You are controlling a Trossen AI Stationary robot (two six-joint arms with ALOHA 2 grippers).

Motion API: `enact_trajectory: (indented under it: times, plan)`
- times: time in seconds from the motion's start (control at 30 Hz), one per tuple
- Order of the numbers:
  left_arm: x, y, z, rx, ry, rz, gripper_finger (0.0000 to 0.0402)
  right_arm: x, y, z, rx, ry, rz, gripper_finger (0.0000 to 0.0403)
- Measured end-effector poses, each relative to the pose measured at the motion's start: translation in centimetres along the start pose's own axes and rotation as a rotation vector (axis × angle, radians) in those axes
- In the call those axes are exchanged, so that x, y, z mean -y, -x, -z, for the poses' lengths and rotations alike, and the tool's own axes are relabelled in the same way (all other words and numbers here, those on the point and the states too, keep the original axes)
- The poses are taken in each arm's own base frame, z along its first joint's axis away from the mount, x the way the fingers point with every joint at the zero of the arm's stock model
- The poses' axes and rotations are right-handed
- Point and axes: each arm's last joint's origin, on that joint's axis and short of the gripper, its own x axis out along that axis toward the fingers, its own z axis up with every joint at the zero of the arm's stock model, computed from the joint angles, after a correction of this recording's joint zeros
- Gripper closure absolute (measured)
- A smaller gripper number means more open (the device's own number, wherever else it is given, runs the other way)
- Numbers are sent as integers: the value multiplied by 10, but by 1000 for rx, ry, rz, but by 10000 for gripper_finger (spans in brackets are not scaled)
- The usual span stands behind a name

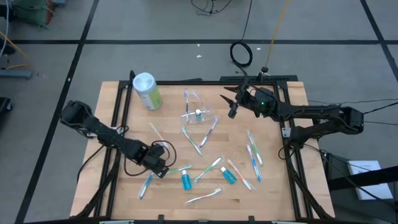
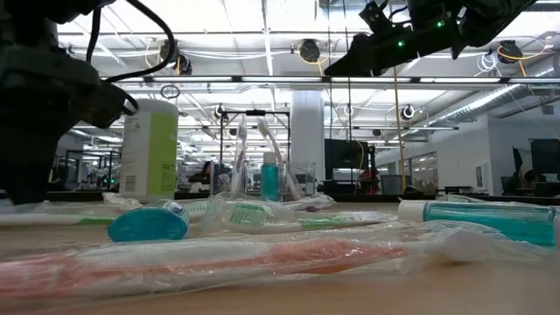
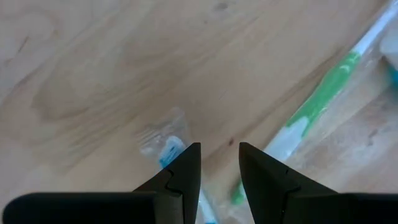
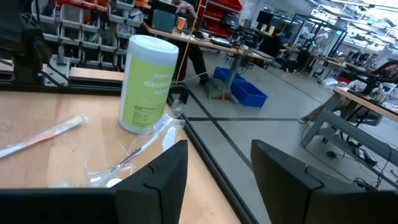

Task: Pick & Place toothbrushing station
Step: Put the blue toothbrush into the transparent organizer

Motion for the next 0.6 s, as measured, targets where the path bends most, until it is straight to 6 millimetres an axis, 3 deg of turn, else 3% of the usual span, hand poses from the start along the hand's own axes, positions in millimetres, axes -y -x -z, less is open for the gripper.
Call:
enact_trajectory:
  times: [0.6]
  plan:
    - [-12,10,4,-215,116,-70,289,-1,0,5,-50,-19,-14,234]
